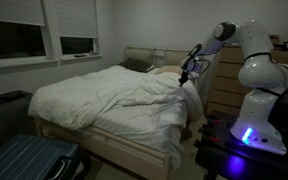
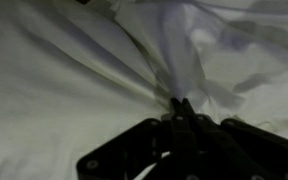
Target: Spread the bed fully
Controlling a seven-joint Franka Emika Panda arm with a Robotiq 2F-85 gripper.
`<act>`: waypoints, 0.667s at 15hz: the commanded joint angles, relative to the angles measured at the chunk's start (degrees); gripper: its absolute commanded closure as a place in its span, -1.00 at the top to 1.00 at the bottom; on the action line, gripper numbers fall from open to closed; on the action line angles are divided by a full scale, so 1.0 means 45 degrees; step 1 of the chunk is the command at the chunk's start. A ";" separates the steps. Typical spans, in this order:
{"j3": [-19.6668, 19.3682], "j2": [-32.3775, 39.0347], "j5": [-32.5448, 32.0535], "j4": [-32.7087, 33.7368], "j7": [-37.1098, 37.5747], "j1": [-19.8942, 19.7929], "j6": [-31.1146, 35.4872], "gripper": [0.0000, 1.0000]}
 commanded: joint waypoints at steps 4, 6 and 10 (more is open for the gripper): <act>0.2452 -0.3668 0.1929 -0.4747 -0.3738 -0.1295 -0.1751 -0.99; 0.2748 -0.4275 0.2604 -0.5673 -0.4854 -0.1087 -0.1961 -0.99; 0.3084 -0.5311 0.3818 -0.7090 -0.6776 -0.0409 -0.2277 -0.99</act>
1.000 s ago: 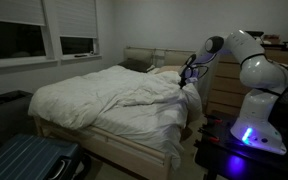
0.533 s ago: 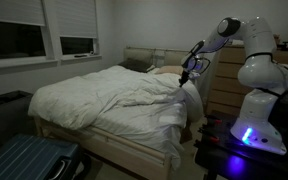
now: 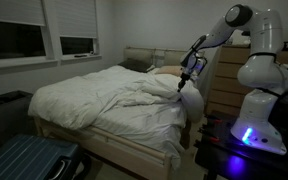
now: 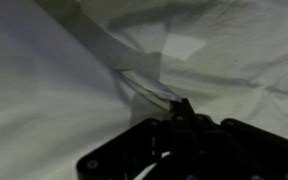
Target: Spread the bed fully
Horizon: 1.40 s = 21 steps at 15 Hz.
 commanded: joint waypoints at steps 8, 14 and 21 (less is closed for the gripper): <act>-0.0773 -0.3067 0.1467 -0.3301 -0.3480 0.2588 -0.1321 -0.47; -0.3078 -0.3689 0.1286 -0.3543 -0.2738 0.5518 -0.2028 0.26; -0.5199 -0.3334 0.1553 -0.2635 -0.3050 0.5955 0.2084 1.00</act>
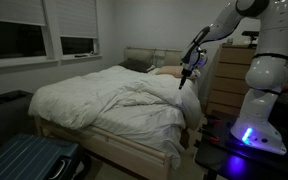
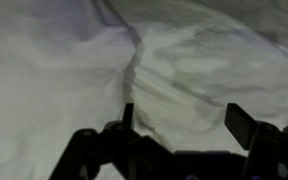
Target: Spread the bed fully
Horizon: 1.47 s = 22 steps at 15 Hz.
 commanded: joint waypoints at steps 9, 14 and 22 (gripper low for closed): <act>-0.0092 0.3023 0.4421 0.3657 0.0195 -0.1872 0.4926 1.00; -0.0291 0.5520 0.4636 0.6037 0.1282 -0.2339 0.4988 1.00; -0.0517 0.9215 0.4304 0.9937 0.2961 -0.2619 0.4361 1.00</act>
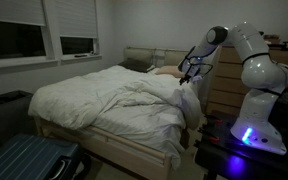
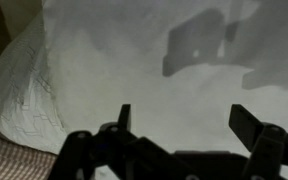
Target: Spread the bed fully
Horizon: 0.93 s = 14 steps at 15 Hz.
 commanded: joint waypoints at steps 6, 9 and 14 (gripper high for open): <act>-0.0869 0.3345 -0.0213 0.3831 0.1915 0.0318 -0.1193 1.00; -0.0797 0.3979 -0.1904 0.4574 0.3760 -0.0096 -0.1508 1.00; -0.0480 0.4685 -0.5784 0.5640 0.7333 -0.0830 -0.1932 1.00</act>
